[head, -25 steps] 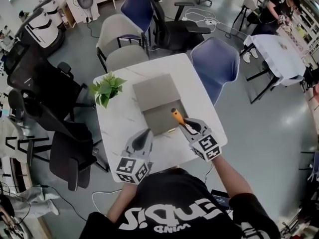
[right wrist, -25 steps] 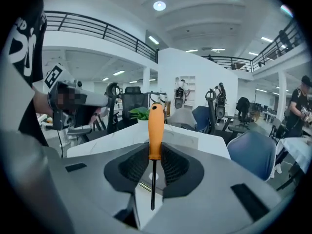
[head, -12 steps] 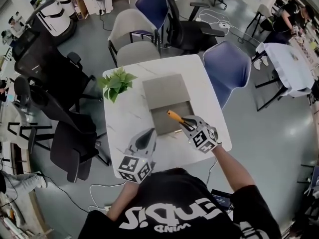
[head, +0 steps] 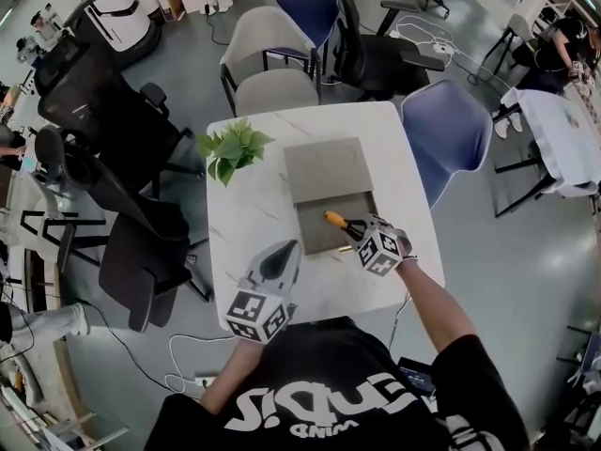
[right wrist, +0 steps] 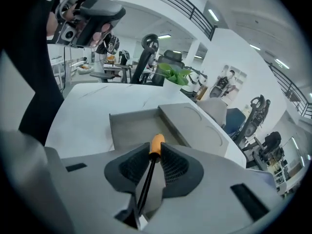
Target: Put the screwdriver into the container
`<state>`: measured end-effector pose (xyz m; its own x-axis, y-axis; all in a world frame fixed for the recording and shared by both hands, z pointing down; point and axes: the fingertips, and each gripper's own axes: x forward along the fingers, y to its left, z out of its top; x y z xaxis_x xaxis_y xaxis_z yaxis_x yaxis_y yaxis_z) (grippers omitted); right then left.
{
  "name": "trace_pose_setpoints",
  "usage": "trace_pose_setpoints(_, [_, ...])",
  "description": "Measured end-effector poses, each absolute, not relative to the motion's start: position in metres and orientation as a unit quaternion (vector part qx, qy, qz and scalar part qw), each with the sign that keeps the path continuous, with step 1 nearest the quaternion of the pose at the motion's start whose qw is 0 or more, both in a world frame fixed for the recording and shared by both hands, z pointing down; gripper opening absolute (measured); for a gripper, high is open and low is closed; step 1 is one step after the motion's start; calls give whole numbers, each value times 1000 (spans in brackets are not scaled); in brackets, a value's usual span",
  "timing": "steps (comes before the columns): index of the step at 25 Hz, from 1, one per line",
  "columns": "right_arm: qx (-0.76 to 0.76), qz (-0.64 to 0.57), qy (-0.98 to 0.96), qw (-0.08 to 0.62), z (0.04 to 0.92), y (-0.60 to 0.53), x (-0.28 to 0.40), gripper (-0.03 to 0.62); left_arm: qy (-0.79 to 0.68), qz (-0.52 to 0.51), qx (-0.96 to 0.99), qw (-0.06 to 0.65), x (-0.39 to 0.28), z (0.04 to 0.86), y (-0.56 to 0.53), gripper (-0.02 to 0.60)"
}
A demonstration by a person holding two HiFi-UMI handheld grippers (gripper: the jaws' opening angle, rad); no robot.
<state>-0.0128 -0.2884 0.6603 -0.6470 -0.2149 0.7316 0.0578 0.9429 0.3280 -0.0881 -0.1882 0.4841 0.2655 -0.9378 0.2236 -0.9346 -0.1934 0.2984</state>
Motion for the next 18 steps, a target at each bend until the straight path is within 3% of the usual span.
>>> trace_pose_setpoints(18, [17, -109, -871, 479, 712, -312, -8, 67, -628, 3, 750, 206, -107, 494, -190, 14])
